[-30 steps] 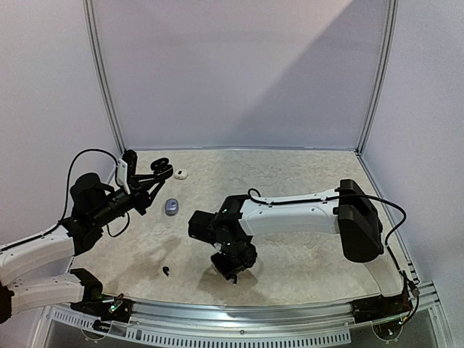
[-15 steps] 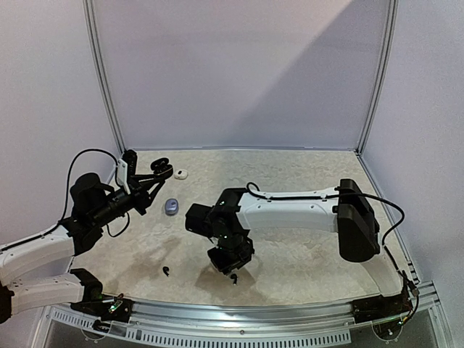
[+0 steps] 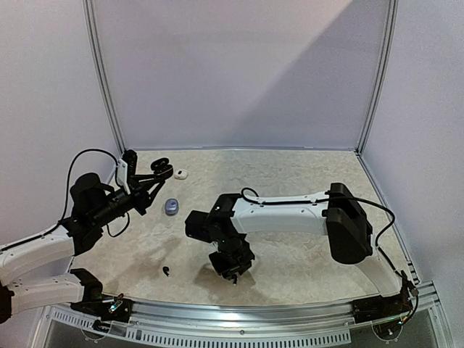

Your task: Insert the wireless bluetooth earbuds into the charging case

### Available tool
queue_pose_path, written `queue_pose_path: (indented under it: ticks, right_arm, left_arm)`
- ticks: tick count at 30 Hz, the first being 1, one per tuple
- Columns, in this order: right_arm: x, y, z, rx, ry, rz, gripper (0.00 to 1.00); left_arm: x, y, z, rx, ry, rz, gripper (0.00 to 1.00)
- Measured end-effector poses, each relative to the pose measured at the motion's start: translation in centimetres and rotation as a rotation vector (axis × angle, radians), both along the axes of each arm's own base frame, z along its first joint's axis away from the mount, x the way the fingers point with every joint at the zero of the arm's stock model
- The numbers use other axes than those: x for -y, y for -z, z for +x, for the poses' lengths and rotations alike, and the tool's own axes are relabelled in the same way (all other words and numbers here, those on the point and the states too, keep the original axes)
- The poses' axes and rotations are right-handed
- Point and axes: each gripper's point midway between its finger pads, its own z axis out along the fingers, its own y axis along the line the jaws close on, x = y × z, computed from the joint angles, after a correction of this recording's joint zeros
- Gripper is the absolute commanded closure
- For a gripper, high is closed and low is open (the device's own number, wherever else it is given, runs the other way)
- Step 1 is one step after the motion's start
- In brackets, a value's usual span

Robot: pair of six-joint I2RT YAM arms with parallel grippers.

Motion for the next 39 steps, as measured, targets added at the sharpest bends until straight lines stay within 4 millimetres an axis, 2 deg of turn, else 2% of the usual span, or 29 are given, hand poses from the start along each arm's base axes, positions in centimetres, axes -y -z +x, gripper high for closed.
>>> queue_pose_path:
  ticks: [7, 14, 19, 23, 25, 27, 28, 31, 33, 35, 36, 37, 39]
  right_arm:
    - [0.0, 0.2, -0.1, -0.005, 0.015, 0.001, 0.74]
    - [-0.1, 0.2, -0.1, -0.003, 0.024, 0.002, 0.92]
    - [0.0, 0.2, 0.1, 0.007, 0.015, 0.001, 0.99]
    - [0.3, -0.3, 1.6, 0.074, -0.007, -0.008, 1.00]
    - [0.5, -1.6, 3.2, 0.139, -0.023, 0.009, 1.00]
    - [0.5, -4.5, 5.6, 0.236, -0.047, 0.066, 1.00]
    - [0.4, -6.7, 7.0, 0.299, -0.061, 0.111, 1.00]
    - [0.3, -15.7, 10.6, 0.542, -0.114, 0.293, 1.00]
    - [0.7, -21.9, 11.9, 0.704, -0.142, 0.414, 1.00]
    - [1.3, -28.5, 12.2, 0.878, -0.173, 0.562, 1.00]
    - [1.7, -32.8, 12.0, 0.994, -0.200, 0.668, 1.00]
    - [1.9, -33.7, 11.9, 1.019, -0.205, 0.687, 1.00]
    - [2.2, -37.6, 11.5, 1.144, -0.244, 0.781, 1.00]
  left_arm:
    - [0.0, 0.0, 0.0, 0.001, -0.001, 0.000, 1.00]
    - [0.0, 0.0, 0.0, 0.000, -0.002, 0.000, 1.00]
    - [0.0, 0.0, 0.0, 0.003, 0.003, 0.003, 1.00]
    - [0.3, 0.1, -0.1, 0.009, 0.023, 0.012, 1.00]
    - [0.6, 0.2, -0.2, 0.011, 0.043, 0.015, 1.00]
    - [1.0, 0.2, -0.4, 0.017, 0.069, 0.017, 1.00]
    - [1.3, 0.2, -0.5, 0.020, 0.086, 0.018, 1.00]
    - [1.9, 0.0, -0.9, 0.040, 0.135, 0.034, 1.00]
    - [2.4, -0.8, -0.9, 0.073, 0.161, 0.051, 1.00]
    - [2.8, -2.3, -0.8, 0.125, 0.182, 0.065, 1.00]
    - [3.0, -3.1, -0.7, 0.148, 0.190, 0.070, 1.00]
    - [3.2, -4.1, -0.6, 0.180, 0.200, 0.075, 1.00]
    - [3.7, -5.7, -0.5, 0.239, 0.222, 0.080, 1.00]
